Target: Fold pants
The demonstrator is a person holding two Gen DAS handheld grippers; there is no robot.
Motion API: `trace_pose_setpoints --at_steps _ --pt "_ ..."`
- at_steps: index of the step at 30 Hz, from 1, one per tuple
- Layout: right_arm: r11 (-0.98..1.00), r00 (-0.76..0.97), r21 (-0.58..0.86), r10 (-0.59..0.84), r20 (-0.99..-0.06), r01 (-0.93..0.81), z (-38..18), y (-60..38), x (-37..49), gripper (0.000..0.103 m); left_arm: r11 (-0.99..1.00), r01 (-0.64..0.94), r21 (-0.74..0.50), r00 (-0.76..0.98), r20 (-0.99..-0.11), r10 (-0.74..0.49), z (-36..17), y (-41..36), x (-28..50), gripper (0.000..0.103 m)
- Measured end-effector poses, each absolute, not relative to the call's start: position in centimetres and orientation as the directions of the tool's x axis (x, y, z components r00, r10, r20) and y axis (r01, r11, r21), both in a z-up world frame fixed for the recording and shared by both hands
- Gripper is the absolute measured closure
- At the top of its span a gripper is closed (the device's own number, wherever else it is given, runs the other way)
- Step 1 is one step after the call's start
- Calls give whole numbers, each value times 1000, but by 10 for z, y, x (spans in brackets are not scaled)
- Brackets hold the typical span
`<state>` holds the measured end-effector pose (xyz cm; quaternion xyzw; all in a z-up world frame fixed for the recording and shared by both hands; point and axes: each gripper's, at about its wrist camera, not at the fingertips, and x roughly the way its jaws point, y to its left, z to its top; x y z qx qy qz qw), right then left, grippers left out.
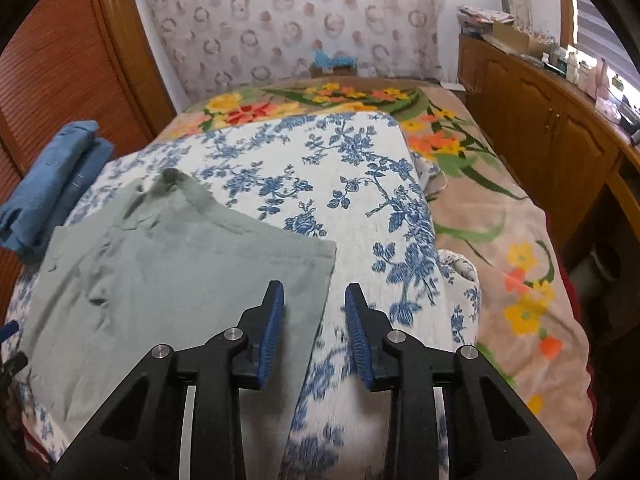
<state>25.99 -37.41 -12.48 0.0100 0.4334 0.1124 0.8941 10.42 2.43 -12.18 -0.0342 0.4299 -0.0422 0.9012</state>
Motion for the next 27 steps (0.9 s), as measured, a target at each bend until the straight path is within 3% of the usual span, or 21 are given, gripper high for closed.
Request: trace_pose_setpoints --at_steps 6,8,11,19,25,27 --pt "973 591 69 189 -784 -220 -126 -360 274 78 997 54 -61 638 -766 -82 -126 21 102 0" --pt "970 582 56 187 -792 -235 -127 -356 277 91 997 57 -58 642 -763 -81 -127 20 101 0" --pt "968 576 46 185 -796 -247 -125 -355 277 99 997 65 -46 645 -761 -77 -127 18 100 0" --pt "995 629 -12 54 -775 -100 -121 -384 279 102 997 68 -34 645 -761 -70 -127 14 99 0" --pt "994 634 -10 60 -771 -107 -118 -384 276 101 997 67 -32 655 -752 -68 -127 14 98 0" --pt "993 651 -23 59 -757 -117 -111 -382 270 96 997 69 -32 663 -745 -70 -127 15 96 0"
